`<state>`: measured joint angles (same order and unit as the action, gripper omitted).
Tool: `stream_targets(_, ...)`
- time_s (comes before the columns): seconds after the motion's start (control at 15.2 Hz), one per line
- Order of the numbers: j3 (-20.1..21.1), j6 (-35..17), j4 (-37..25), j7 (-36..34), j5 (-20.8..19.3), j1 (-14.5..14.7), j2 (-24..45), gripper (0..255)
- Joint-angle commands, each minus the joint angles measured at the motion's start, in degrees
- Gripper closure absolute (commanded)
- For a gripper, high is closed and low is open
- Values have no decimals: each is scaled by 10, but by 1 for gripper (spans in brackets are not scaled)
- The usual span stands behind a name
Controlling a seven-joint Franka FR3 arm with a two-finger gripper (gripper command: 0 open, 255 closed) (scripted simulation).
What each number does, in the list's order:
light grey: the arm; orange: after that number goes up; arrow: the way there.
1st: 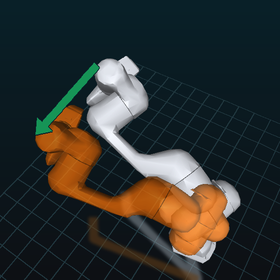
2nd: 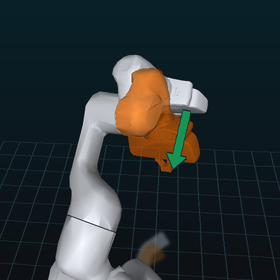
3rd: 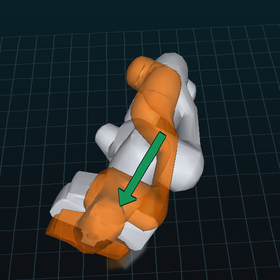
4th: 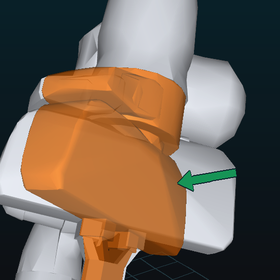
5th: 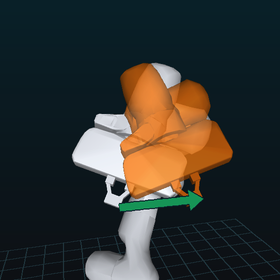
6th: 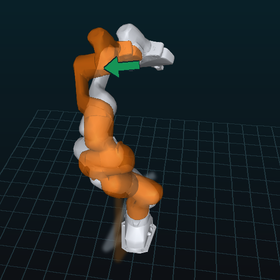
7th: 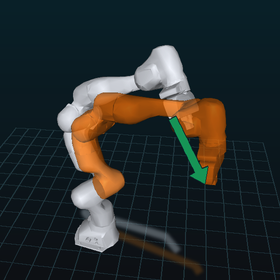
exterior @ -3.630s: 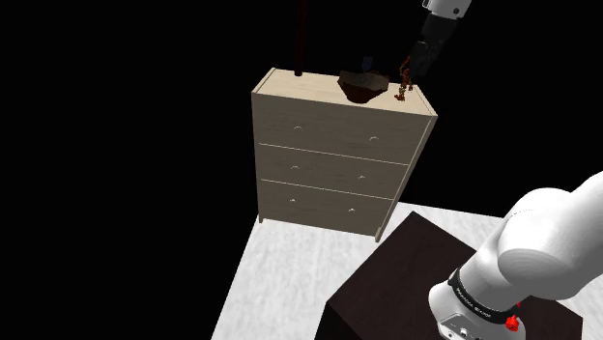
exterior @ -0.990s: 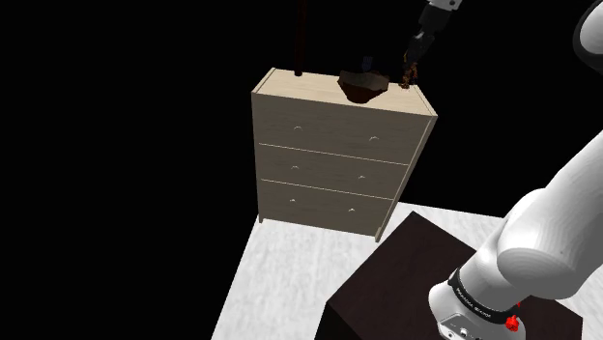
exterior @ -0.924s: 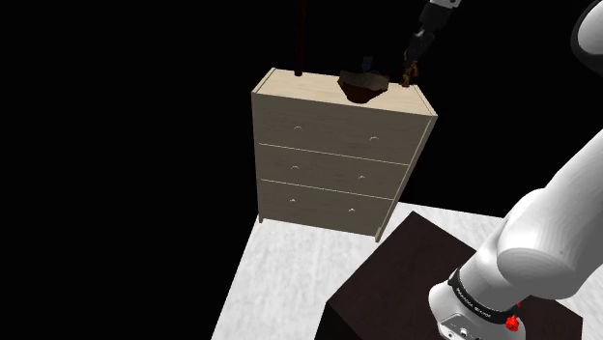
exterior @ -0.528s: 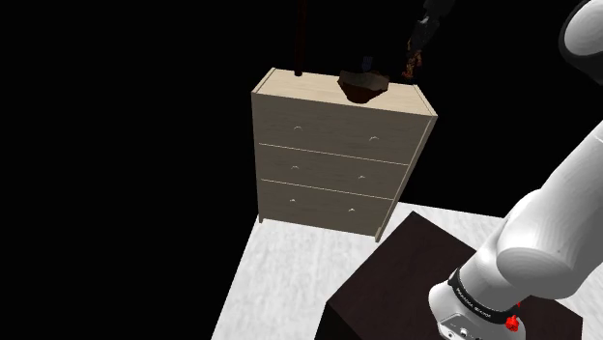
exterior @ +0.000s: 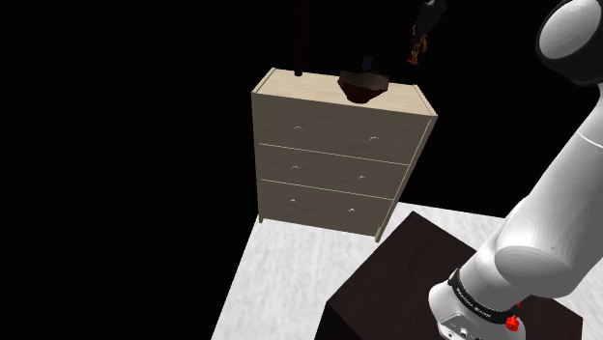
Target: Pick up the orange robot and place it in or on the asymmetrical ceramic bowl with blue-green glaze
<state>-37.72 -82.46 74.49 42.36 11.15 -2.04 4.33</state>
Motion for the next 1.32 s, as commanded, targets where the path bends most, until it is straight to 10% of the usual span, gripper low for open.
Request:
stream_targets(0.0,-2,21,-29,1,8,-5,11,255)
stream_targets(0.26,-8,60,-88,6,29,-20,38,255)
stream_targets(1.25,70,-8,-14,-168,-23,101,-3,255)
